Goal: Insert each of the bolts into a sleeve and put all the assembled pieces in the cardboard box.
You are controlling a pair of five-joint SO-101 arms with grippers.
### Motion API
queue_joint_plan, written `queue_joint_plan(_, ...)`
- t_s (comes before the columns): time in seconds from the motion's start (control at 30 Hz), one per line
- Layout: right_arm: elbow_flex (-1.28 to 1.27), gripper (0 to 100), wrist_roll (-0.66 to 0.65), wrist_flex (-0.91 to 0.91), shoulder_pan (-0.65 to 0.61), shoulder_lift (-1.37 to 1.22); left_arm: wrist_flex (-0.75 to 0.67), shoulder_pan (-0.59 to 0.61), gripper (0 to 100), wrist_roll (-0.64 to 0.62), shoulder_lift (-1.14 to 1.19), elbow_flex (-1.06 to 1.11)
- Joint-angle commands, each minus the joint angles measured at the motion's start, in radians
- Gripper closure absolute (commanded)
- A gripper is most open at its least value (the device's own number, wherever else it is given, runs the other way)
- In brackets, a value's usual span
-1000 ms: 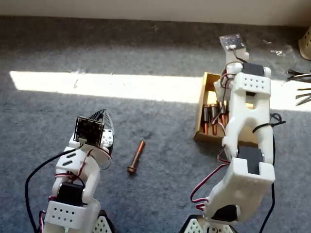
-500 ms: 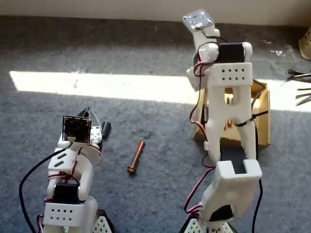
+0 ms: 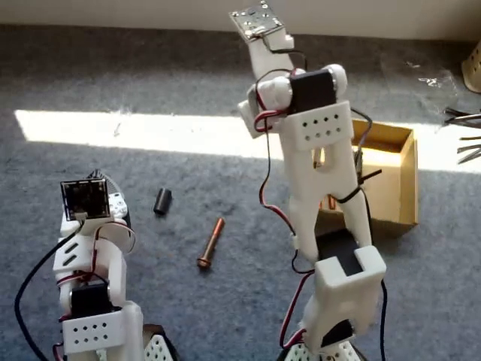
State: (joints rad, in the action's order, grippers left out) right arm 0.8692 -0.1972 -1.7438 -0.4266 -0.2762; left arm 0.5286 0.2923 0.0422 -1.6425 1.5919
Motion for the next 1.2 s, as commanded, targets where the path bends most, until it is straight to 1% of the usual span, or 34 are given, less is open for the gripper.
queue_joint_plan(0.0,0.016,96.7,0.061,-0.018,-0.087,0.025,-0.018,0.061,99,0.000,-0.012,-0.008)
queue_joint_plan(0.07,-0.022,96.7,0.080,-0.018,-0.142,0.025,-0.018,0.090,99,0.000,-0.012,-0.008)
queue_joint_plan(0.17,-0.077,96.7,0.149,-0.016,-0.217,0.021,-0.018,0.139,99,0.000,-0.012,-0.008)
queue_joint_plan(0.33,-0.113,96.7,0.230,0.018,-0.291,0.019,-0.017,0.199,99,0.000,-0.012,0.019)
queue_joint_plan(0.5,-0.114,96.7,0.288,0.015,-0.328,0.019,-0.020,0.200,99,0.000,-0.012,0.025)
queue_joint_plan(0.73,-0.114,96.7,0.288,0.018,-0.331,0.019,-0.020,0.200,99,0.000,-0.012,0.027)
queue_joint_plan(0.83,-0.114,96.7,0.292,0.021,-0.361,0.008,-0.018,0.205,99,0.000,-0.012,0.027)
queue_joint_plan(0.93,-0.113,96.7,0.295,0.044,-0.409,-0.050,-0.018,0.206,99,0.000,-0.012,0.028)
queue_joint_plan(1.07,-0.107,96.7,0.296,0.070,-0.426,-0.194,-0.017,0.206,99,0.002,-0.012,0.028)
queue_joint_plan(1.1,-0.105,97.1,0.310,0.070,-0.426,-0.231,-0.017,0.206,99,0.002,-0.012,0.028)
queue_joint_plan(1.17,-0.081,97.1,0.397,0.088,-0.424,-0.280,-0.017,0.206,99,0.002,-0.012,0.028)
